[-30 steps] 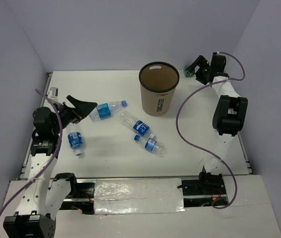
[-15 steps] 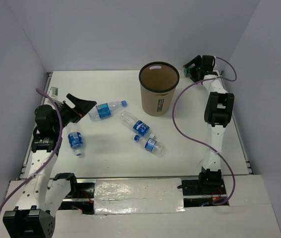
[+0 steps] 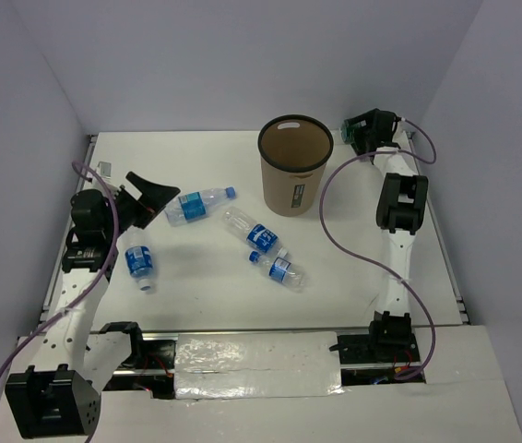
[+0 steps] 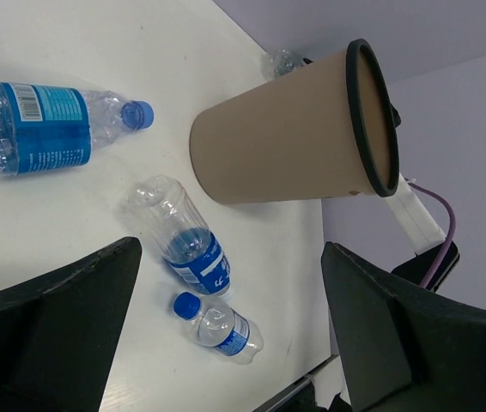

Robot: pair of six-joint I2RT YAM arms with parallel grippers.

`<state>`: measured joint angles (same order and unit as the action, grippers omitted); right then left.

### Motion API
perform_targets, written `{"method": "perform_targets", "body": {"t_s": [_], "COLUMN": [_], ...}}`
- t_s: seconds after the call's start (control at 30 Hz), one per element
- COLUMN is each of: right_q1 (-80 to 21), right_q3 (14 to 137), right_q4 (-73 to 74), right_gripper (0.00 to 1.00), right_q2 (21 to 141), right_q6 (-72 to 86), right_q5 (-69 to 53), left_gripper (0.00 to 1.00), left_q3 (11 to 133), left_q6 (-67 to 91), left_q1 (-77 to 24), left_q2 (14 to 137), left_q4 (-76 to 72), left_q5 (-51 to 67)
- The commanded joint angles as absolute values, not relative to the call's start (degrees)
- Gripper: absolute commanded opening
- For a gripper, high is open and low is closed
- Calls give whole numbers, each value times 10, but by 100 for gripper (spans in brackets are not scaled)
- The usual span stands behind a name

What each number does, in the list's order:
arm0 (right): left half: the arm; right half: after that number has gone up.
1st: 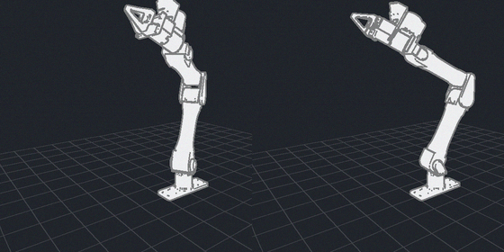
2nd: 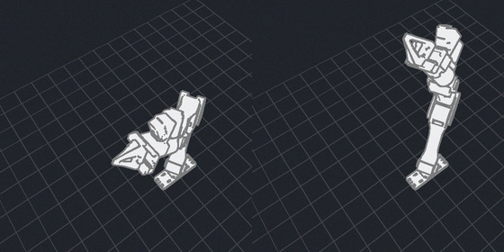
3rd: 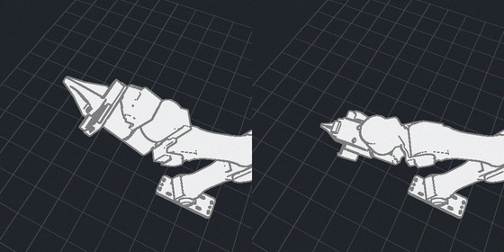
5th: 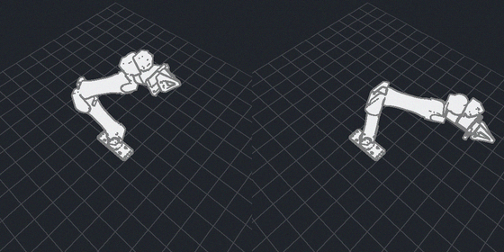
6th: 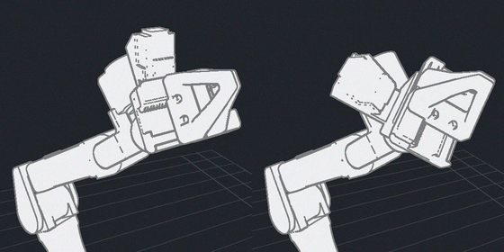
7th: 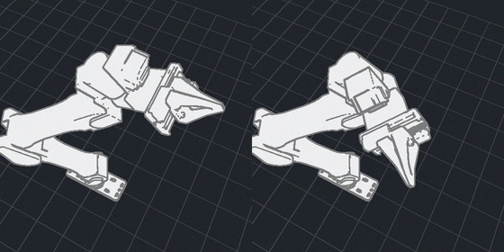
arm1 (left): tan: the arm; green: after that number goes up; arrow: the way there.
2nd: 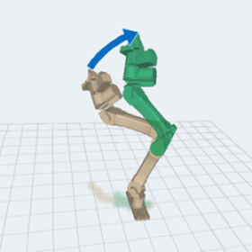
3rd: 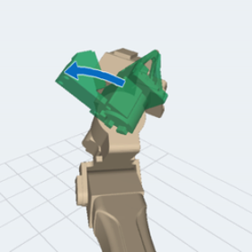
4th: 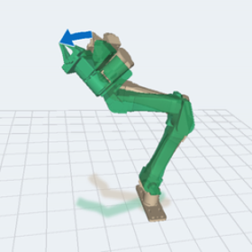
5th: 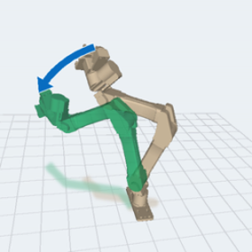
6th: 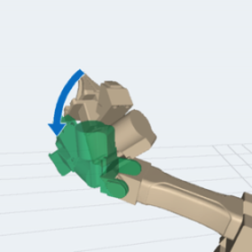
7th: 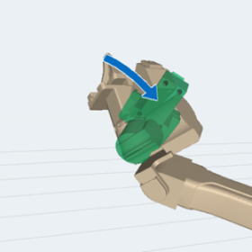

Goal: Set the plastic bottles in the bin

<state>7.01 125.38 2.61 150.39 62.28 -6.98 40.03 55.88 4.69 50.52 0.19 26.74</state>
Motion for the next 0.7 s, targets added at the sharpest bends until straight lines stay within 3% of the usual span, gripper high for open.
{"method": "perform_targets", "body": {"t_s": [0.0,0.1,0.3,0.67], "right_q1": [80,80,83,121], "right_q3": [1294,1310,1311,1229], "right_q4": [-19,-32,-54,-94], "right_gripper": [98,95,78,15], "right_q2": [1538,1557,1573,1473], "right_q6": [643,643,659,567], "right_q5": [-22,-5,-18,-134], "left_gripper": [99,99,99,99], "left_q3": [434,440,445,423], "left_q6": [563,561,560,563], "left_q1": [47,47,47,45], "left_q2": [500,504,497,461], "left_q4": [-11,-2,16,5], "left_q5": [252,250,241,245]}}
